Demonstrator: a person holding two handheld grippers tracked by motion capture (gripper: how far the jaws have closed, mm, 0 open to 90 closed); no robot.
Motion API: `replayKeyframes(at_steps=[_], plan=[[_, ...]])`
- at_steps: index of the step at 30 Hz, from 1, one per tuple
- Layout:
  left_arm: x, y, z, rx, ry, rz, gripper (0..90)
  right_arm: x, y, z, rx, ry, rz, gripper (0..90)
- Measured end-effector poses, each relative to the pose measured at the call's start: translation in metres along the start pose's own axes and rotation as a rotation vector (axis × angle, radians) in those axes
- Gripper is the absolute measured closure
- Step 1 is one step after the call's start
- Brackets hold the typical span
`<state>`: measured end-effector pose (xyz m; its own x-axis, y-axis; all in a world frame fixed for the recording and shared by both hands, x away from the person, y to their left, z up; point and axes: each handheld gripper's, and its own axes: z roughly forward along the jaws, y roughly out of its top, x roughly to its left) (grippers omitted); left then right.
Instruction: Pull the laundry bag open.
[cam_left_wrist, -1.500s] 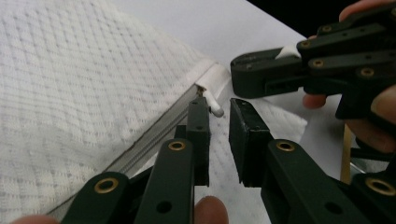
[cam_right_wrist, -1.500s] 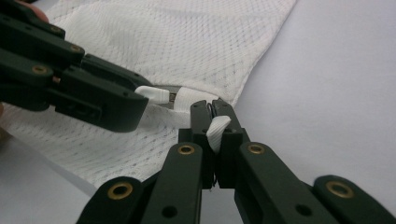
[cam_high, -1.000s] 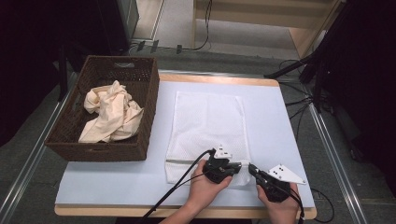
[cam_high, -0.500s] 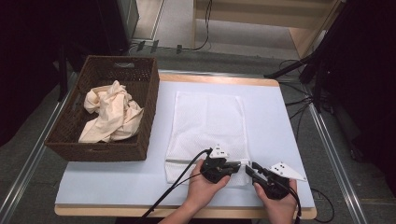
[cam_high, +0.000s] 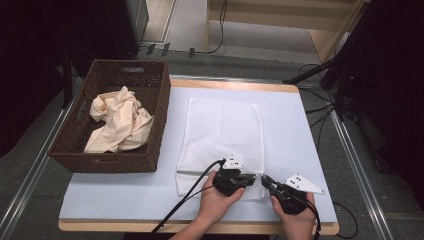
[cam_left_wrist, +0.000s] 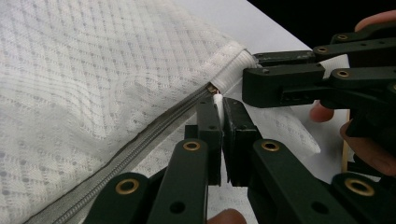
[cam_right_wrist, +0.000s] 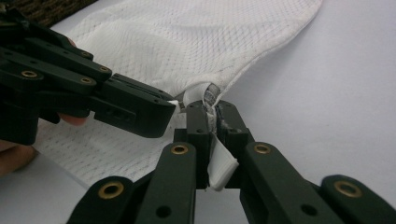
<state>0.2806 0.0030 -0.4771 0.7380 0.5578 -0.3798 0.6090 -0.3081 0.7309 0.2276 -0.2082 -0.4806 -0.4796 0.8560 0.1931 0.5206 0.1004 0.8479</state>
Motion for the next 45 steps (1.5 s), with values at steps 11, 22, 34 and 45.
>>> replayKeyframes(at_steps=[11,22,34,45], plan=[[0.005,0.0,-0.004,-0.001,-0.015,-0.049,87.9,0.006,0.001,0.0,-0.005,-0.014,-0.043,88.4],[0.011,-0.002,-0.006,-0.002,-0.047,-0.1,87.9,0.011,0.002,0.0,-0.008,-0.028,-0.055,88.8],[0.014,-0.003,-0.008,-0.008,-0.052,-0.111,88.0,0.014,0.003,0.001,-0.007,-0.028,-0.066,88.8],[0.015,-0.005,-0.008,0.002,-0.053,-0.141,88.0,0.014,0.003,0.002,0.002,-0.014,-0.06,88.9]])
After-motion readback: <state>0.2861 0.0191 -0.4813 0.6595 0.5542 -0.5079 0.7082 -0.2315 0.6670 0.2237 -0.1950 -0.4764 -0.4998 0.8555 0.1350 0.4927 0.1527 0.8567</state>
